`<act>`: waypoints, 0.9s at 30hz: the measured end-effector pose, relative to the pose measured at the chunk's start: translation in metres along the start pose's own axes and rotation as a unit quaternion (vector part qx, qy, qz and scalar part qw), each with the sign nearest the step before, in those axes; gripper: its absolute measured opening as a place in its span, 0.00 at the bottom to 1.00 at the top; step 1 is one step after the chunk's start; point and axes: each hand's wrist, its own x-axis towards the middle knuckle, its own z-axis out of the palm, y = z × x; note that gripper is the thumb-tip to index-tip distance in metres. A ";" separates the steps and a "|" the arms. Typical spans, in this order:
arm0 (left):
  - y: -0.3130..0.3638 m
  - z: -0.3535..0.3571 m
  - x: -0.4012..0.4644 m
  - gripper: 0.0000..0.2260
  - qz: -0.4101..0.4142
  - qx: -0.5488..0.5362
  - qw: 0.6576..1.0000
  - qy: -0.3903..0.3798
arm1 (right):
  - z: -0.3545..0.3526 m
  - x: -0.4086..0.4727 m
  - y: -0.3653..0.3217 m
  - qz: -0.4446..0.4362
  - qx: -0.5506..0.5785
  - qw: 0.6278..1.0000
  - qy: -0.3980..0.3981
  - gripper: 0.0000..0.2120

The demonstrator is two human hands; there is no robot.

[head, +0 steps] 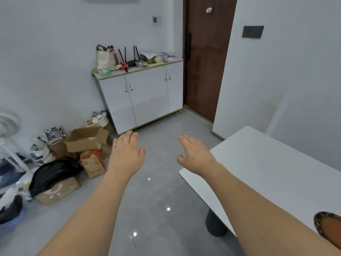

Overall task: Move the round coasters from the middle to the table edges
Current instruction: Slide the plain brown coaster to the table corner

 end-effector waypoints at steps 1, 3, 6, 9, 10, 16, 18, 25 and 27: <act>0.001 0.002 0.012 0.25 0.009 -0.004 1.000 -0.002 | -0.001 0.006 0.004 0.013 -0.001 1.000 0.002 0.30; 0.007 0.012 0.033 0.25 0.041 -0.003 0.999 -0.017 | -0.003 0.011 0.014 0.041 -0.008 0.999 0.009 0.29; 0.026 0.030 0.062 0.23 0.099 -0.019 0.994 -0.043 | -0.006 0.001 0.032 0.107 -0.016 0.994 0.027 0.28; 0.067 0.042 0.084 0.22 0.177 -0.032 0.982 -0.052 | -0.014 -0.026 0.053 0.167 -0.044 0.984 0.039 0.28; 0.084 0.044 0.089 0.22 0.202 -0.039 0.977 -0.054 | -0.018 -0.036 0.060 0.185 -0.053 0.980 0.042 0.29; 0.197 0.058 0.072 0.24 0.351 -0.078 0.931 -0.060 | -0.039 -0.122 0.096 0.300 -0.066 0.948 0.083 0.28; 0.240 0.060 0.055 0.24 0.405 -0.075 0.909 -0.061 | -0.045 -0.163 0.112 0.348 -0.066 0.930 0.095 0.28; 0.350 0.081 -0.020 0.24 0.548 -0.044 0.832 -0.073 | -0.035 -0.284 0.150 0.505 -0.023 0.848 0.158 0.27; 0.369 0.094 -0.032 0.24 0.587 -0.021 0.806 -0.077 | -0.025 -0.301 0.158 0.530 0.007 0.829 0.178 0.26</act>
